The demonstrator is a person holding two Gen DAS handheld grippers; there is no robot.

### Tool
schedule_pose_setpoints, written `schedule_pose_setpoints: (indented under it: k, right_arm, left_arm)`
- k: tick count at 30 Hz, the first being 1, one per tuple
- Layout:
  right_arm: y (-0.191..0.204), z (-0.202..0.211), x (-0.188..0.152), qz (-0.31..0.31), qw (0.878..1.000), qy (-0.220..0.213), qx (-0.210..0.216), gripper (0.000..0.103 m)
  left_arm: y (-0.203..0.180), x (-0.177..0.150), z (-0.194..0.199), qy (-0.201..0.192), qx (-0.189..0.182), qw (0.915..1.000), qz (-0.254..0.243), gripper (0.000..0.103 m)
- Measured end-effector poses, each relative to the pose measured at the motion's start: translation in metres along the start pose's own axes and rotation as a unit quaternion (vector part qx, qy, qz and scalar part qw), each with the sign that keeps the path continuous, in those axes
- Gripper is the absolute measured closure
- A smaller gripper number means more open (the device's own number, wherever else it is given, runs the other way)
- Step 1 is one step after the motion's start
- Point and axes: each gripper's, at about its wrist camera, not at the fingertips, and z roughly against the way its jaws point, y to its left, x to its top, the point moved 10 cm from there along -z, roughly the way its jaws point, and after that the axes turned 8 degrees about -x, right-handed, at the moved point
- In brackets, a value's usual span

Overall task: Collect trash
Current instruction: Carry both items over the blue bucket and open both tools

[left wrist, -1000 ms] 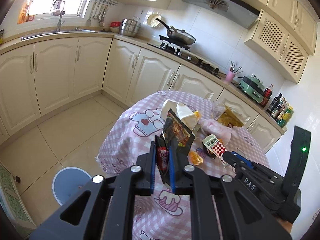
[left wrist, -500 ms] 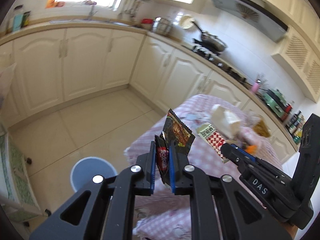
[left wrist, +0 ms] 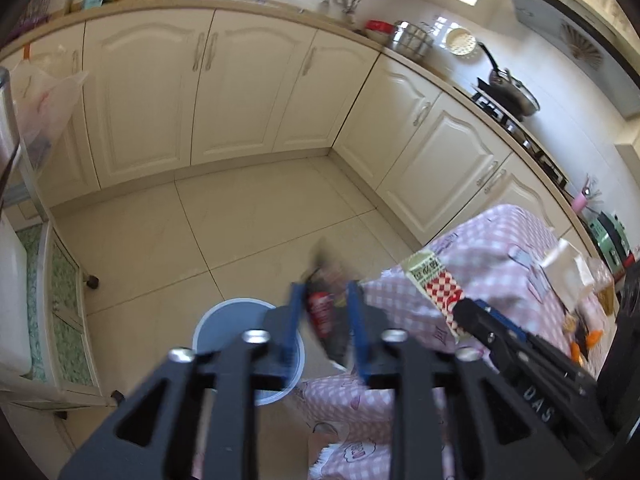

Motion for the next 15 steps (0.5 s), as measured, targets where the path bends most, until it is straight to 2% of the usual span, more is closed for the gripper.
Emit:
schedule_pose_setpoints:
  k: [1, 2, 8, 15]
  right_arm:
    - [0.001, -0.004, -0.001, 0.001, 1.0, 0.003, 0.0, 0.087]
    - [0.001, -0.007, -0.001, 0.001, 1.0, 0.006, -0.001, 0.087]
    - [0.002, -0.024, -0.007, 0.003, 1.0, 0.022, -0.005, 0.087]
    - [0.013, -0.027, -0.01, 0.009, 1.0, 0.026, -0.002, 0.087]
  left_arm:
    - [0.005, 0.0, -0.004, 0.002, 0.002, 1.0, 0.004, 0.061]
    - [0.008, 0.0, -0.008, 0.007, 0.002, 1.0, 0.006, 0.06]
    - [0.014, -0.008, -0.014, 0.02, 0.0, 0.9997, 0.011, 0.06]
    - [0.017, -0.012, -0.01, 0.019, 0.001, 0.9997, 0.016, 0.06]
